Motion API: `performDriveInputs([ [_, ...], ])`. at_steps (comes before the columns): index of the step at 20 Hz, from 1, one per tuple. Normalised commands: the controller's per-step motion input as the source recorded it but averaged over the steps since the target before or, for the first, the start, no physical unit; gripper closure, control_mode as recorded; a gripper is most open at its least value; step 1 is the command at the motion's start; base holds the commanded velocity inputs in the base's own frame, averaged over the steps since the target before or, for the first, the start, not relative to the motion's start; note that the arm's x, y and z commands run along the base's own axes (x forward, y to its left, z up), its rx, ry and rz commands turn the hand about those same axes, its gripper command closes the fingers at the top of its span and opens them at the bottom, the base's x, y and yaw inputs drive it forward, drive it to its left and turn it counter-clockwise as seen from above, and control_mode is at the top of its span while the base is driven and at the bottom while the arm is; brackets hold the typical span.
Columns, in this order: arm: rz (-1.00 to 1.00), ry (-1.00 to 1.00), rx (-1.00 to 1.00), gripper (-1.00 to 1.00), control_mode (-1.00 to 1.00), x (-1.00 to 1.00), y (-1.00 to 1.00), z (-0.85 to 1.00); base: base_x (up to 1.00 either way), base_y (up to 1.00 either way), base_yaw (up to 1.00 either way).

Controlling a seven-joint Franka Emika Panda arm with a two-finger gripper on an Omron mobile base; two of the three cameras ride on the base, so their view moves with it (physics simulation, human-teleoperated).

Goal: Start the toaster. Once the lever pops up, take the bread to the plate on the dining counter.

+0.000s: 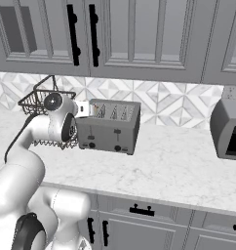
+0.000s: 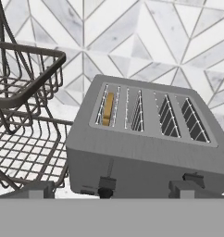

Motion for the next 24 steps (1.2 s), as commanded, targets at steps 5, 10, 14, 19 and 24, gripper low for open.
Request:
performDriveInputs([
  [5,0.0,0.0,0.0,-1.0,-1.0,0.0,0.0,0.0,0.0,0.0,0.0],
  [10,0.0,0.0,0.0,-1.0,-1.0,0.0,0.0,0.0,0.0,0.0,0.0],
  [14,0.0,0.0,0.0,-1.0,-1.0,0.0,0.0,0.0,0.0,0.0,0.0],
  [19,0.0,0.0,0.0,-1.0,-1.0,0.0,0.0,0.0,0.0,0.0,0.0],
  [24,0.0,0.0,0.0,-1.0,-1.0,0.0,0.0,0.0,0.0,0.0,0.0],
])
